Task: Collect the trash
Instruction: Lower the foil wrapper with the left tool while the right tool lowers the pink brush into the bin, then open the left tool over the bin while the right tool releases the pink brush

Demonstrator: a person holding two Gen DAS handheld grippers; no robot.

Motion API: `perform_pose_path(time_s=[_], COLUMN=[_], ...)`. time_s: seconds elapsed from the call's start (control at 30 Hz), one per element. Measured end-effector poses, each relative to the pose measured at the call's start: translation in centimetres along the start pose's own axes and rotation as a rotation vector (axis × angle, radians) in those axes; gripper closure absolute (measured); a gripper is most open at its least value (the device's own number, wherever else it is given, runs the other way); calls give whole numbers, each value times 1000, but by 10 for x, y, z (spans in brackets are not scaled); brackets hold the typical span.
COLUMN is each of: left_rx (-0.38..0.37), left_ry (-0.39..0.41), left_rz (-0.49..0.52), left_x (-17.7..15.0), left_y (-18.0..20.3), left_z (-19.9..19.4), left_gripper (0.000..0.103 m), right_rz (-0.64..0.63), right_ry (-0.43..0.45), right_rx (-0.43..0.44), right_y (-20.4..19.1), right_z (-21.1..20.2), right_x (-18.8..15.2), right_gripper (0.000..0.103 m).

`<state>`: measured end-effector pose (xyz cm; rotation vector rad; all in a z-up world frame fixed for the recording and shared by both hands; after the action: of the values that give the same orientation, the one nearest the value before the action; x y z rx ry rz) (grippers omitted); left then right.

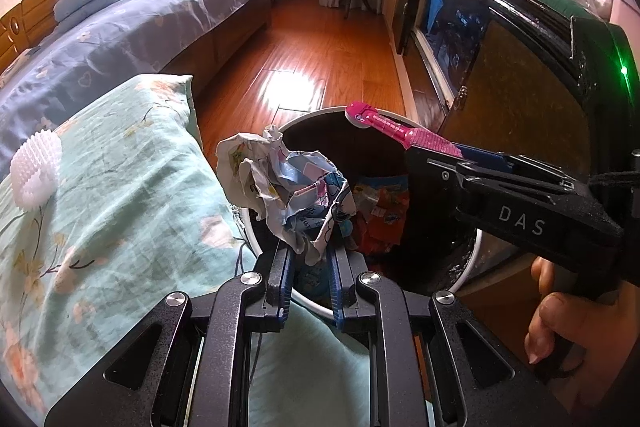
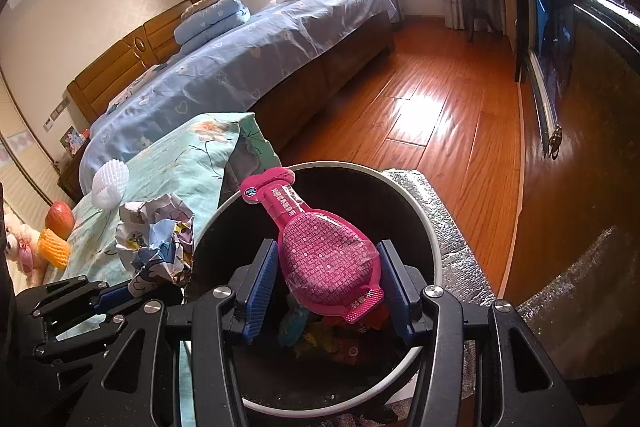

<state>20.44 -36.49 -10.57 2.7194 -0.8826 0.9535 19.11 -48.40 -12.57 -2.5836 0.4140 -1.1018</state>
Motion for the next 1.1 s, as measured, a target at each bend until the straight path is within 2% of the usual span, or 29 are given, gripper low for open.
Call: perform_pose_path(time_s=[0.5,0.6,0.63,0.73,0.8,0.87,1.1], left_rx=[-9,-13,-15,-15,-14,-9,24], left_ry=[-10,-15,-15,-4,4,6,25], left_rz=[6,10,12,11,9,10,-48], left_x=[7,6,6,5,3,0,-21], left_y=[1,2,2,0,-1,-3,-27], left_z=[5,6,6,2,-2,-4,-21], left_gripper=[88,85,84,69,65,56,43], right_rz=[2,3,4,7,16,25,14], right_ry=[-6,-10,-12,-12,-8,1,22], right_rx=[-1,-4,-6,-10,-10,-9,24], right_y=[0,1,1,2,2,2,-13], right_z=[2,4,5,5,3,1,-6], right_x=[2,2,3,3,3,3,1], right_gripper=[51,51,50,49,49,46,32])
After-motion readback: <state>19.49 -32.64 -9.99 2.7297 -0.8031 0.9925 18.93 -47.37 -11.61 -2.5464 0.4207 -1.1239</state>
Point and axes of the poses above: each gripper's, at about its wrist camera, not at the fingertips, and z roughly the way its jaws point, y to its right, x to its top, the point moved 6 cm from there along z, roughly the way its jaws point, and after that the axes turned 7 degrees about x, right-handed, at the moved point
